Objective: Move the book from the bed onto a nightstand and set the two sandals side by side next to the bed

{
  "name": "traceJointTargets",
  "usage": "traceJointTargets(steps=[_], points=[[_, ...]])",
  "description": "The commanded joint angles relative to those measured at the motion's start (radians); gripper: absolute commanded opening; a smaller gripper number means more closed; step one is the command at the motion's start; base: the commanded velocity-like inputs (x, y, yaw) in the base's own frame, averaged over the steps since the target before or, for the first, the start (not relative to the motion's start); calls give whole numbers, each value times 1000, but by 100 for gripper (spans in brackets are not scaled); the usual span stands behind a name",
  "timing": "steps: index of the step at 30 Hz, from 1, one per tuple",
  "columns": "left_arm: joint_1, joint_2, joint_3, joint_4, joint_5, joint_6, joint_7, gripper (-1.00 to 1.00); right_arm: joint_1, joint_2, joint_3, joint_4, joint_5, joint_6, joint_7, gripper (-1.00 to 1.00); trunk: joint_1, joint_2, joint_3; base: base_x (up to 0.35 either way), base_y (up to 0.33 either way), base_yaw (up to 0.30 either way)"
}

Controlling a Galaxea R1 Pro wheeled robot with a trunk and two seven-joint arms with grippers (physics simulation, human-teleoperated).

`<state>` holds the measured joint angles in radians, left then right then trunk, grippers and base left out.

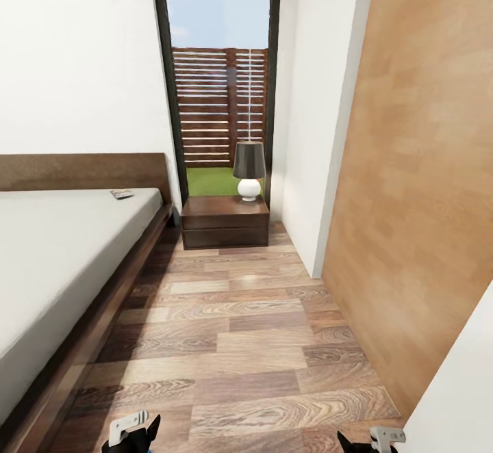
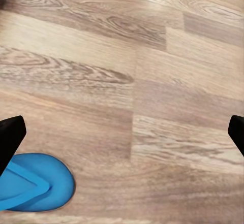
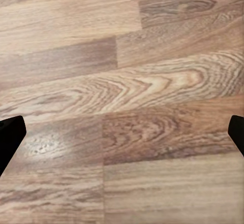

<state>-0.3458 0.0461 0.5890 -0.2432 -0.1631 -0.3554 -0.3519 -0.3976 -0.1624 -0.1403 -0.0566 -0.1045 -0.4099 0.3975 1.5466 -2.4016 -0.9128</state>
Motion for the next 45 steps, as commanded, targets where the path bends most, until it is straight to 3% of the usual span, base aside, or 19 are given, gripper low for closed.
traceJointTargets(steps=[1, 10, 45], points=[[-1, -1, 9, 1, -10, -5, -4, 100, -1, 0, -4, 1, -11, 0, 10, 100, 0, 0, -1, 0, 0, -10], [-1, -1, 8, 1, -10, -5, -4, 100, -1, 0, -4, 1, -11, 0, 10, 100, 0, 0, -5, 0, 0, -1], [-1, -1, 8, 1, -10, -4, -4, 100, 0, 0, -4, 1, -11, 0, 10, 100, 0, 0, -59, 0, 0, 0]])
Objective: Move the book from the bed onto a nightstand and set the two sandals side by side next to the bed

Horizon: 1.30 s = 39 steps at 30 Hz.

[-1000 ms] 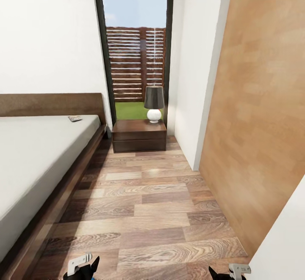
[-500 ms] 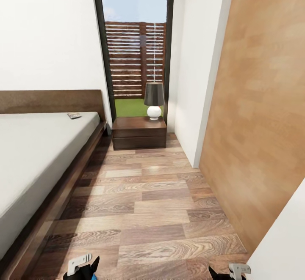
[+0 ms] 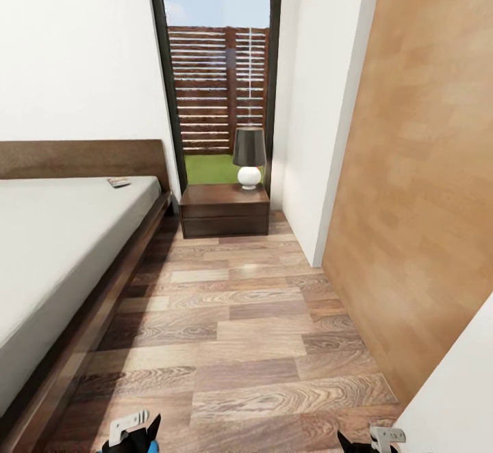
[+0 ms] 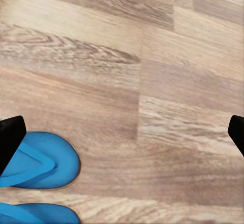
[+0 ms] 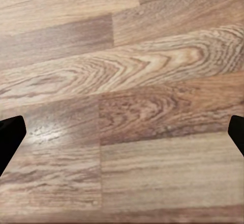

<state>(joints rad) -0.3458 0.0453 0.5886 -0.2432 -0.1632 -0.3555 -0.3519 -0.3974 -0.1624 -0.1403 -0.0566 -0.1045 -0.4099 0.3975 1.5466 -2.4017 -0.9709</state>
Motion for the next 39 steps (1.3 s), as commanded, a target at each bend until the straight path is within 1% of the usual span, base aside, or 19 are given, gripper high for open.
traceJointTargets(steps=[1, 13, 17, 25, 39], points=[[-1, 0, 9, 1, -10, -4, -4, 100, -1, 0, -4, 1, -11, 0, 10, 100, 0, 0, -3, 0, 0, 0], [-1, 0, 9, 1, -10, -4, -4, 100, -1, 0, -4, 1, -11, 0, 10, 100, 0, 0, -18, 0, 0, 0], [-1, 0, 8, 1, -10, -4, -4, 100, -1, 0, -4, 1, -11, 0, 10, 100, 0, 0, -19, 0, -40, 0], [-1, -1, 9, 1, -10, -4, -4, 100, -1, 0, -4, 3, -11, 0, 10, 100, 0, 0, -19, 0, -143, 0], [-1, -1, 10, 1, -10, -4, -4, 100, -1, 0, -4, 3, -11, 0, 11, 100, 0, 0, -19, 29, -52, 0]])
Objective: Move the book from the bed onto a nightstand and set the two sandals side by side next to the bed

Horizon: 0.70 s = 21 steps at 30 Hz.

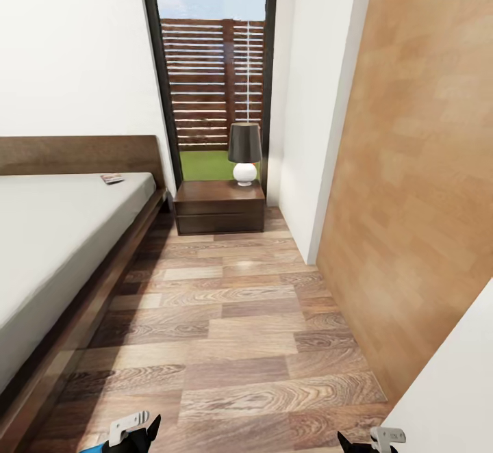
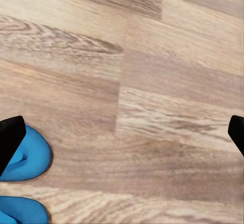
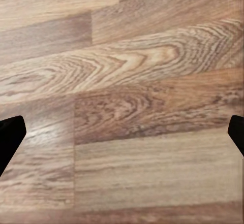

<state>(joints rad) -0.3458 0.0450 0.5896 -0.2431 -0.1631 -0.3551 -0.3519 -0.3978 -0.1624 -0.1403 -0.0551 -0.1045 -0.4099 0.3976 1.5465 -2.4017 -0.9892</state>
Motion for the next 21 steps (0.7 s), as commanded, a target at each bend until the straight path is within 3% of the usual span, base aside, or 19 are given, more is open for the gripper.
traceJointTargets(steps=[1, 6, 14, 21], points=[[-1, 0, 9, 1, -10, -4, -4, 100, -1, 0, -4, 1, -11, 0, 10, 100, 0, 0, -1, 22, -28, 0], [-1, 1, 9, 1, -10, -4, -4, 100, 0, 0, -4, 2, -11, 0, 10, 100, 0, 0, -1, 100, -11, 0], [-1, 1, 9, 1, -10, -4, -4, 100, 0, 0, -4, 3, -9, 0, 10, 100, 0, 0, -1, 267, -1, 0], [-1, 1, 9, 1, -10, -4, -4, 100, 0, 0, -4, 3, -9, 0, 10, 100, 0, 0, -1, 42, 0, 0]])
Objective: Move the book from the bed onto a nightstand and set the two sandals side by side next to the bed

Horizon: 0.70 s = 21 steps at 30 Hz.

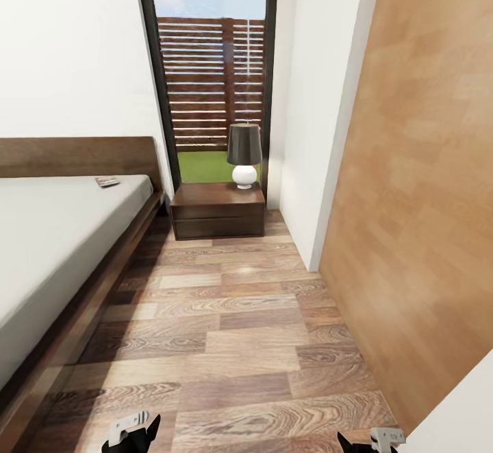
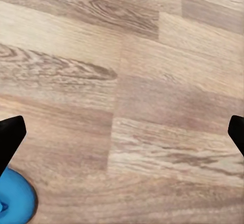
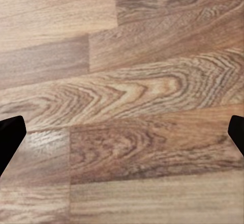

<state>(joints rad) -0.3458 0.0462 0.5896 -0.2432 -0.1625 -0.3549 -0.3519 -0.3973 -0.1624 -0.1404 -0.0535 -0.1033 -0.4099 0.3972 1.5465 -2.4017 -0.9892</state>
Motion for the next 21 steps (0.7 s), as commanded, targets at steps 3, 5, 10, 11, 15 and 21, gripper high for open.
traceJointTargets(steps=[3, 5, 10, 11, 15, 21], points=[[-1, 0, 9, 1, -10, -4, -4, 100, -1, 0, -4, 1, -10, 0, 10, 100, 0, 0, -1, 6, 0, 0], [-1, 0, 9, 1, -10, -4, -4, 100, -1, 0, -4, 1, -10, 0, 11, 100, 0, 0, -1, 2, 0, 18], [-1, 0, 9, 1, -10, -4, -4, 100, -1, 0, -4, 1, -10, 0, 10, 100, 0, 0, -1, 1, 0, 117], [-1, 0, 9, 1, -10, -4, -4, 100, -1, 0, -4, 1, -10, 0, 10, 100, 0, 0, -1, 0, 0, 253], [-1, 0, 9, 1, -11, -4, -4, 100, -1, 0, -4, 1, -11, 0, 11, 100, 0, 0, -1, 0, 0, 264], [-1, 0, 9, 1, -10, -4, -4, 100, -1, 0, -4, 1, -10, 0, 11, 100, 0, 0, -1, 0, 0, 165]])
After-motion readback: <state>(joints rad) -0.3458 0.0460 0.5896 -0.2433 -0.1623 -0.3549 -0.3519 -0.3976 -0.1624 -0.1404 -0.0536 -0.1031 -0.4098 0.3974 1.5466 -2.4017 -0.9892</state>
